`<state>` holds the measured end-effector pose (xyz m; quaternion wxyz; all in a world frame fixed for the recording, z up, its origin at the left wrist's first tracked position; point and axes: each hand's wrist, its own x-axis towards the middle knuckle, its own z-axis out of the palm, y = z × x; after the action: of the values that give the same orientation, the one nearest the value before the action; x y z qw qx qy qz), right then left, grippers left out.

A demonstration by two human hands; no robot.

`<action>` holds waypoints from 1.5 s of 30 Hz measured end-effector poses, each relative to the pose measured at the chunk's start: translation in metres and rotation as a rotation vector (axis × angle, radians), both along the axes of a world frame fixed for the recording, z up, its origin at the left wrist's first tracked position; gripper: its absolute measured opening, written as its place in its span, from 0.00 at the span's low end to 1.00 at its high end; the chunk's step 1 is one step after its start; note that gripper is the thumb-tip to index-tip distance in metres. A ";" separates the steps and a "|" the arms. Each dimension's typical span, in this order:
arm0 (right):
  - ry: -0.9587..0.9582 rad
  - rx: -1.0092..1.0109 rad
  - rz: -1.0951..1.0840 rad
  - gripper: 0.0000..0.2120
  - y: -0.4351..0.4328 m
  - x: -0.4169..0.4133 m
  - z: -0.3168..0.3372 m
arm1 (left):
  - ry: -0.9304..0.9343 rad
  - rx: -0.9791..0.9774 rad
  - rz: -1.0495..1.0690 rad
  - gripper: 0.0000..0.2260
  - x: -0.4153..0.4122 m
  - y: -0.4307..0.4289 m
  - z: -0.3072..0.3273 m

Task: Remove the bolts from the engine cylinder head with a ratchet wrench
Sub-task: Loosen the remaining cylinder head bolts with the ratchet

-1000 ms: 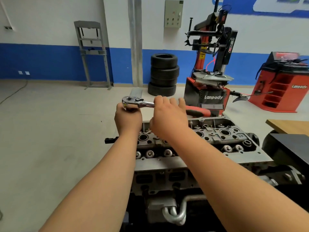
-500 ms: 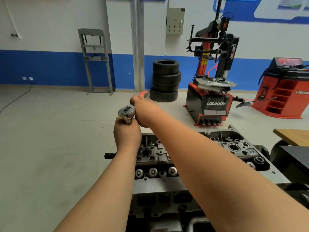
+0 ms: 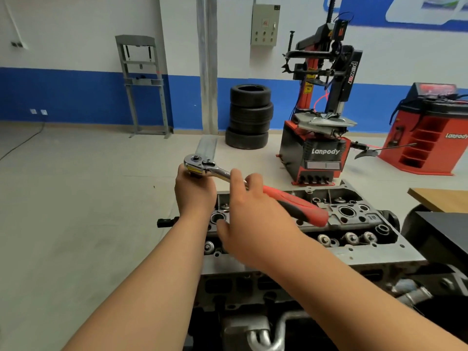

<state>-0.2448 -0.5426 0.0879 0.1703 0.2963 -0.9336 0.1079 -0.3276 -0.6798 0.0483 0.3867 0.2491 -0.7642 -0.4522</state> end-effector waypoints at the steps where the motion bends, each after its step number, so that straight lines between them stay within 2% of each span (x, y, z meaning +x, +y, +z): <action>1: 0.004 0.018 0.009 0.37 0.000 0.004 -0.001 | -0.004 -0.008 0.005 0.04 0.001 0.000 0.000; 4: 0.012 -0.022 -0.048 0.33 -0.003 -0.003 0.000 | -0.005 0.022 0.012 0.04 0.003 0.000 0.001; 9: 0.001 -0.121 -0.149 0.13 -0.012 -0.059 0.008 | 0.025 0.130 -0.046 0.04 0.004 0.000 -0.001; 14: -0.072 -0.143 -0.121 0.07 -0.046 -0.126 0.015 | 0.071 0.271 -0.085 0.04 0.005 -0.002 -0.003; 16: -0.149 -0.068 -0.095 0.10 -0.071 -0.143 0.023 | 0.079 0.311 -0.093 0.04 0.003 -0.002 -0.003; 19: -0.250 0.148 -0.027 0.21 -0.101 -0.155 0.032 | 0.099 0.340 -0.081 0.07 0.002 -0.004 -0.001; 23: -0.324 -0.102 0.076 0.22 -0.094 -0.148 0.025 | 0.111 0.336 -0.078 0.07 0.001 -0.004 0.000; 26: -0.253 -0.150 -0.001 0.22 -0.074 -0.134 0.018 | 0.121 0.307 -0.094 0.08 0.002 -0.001 0.001; 30: -0.103 -0.075 -0.144 0.31 -0.035 -0.092 0.003 | 0.100 0.231 -0.085 0.07 0.002 0.002 0.002; 34: -0.043 -0.066 0.002 0.38 -0.001 -0.028 -0.011 | 0.038 0.060 -0.028 0.05 0.001 0.002 0.004; 37: -0.106 -0.031 0.172 0.38 0.006 0.013 -0.013 | -0.004 -0.029 -0.036 0.05 0.000 -0.002 0.002; 40: -0.109 -0.101 0.153 0.37 0.001 0.006 -0.008 | -0.060 -0.089 -0.023 0.04 0.000 -0.004 0.002; 43: -0.093 -0.151 0.050 0.36 -0.008 -0.035 -0.001 | -0.028 0.004 0.001 0.05 0.000 -0.003 0.002; 45: -0.125 -0.147 -0.008 0.31 -0.016 -0.070 0.006 | -0.012 0.103 -0.012 0.06 0.001 -0.002 0.001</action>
<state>-0.3148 -0.5587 0.0938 0.1333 0.2718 -0.9331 0.1940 -0.3264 -0.6815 0.0491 0.3662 0.2666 -0.7437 -0.4917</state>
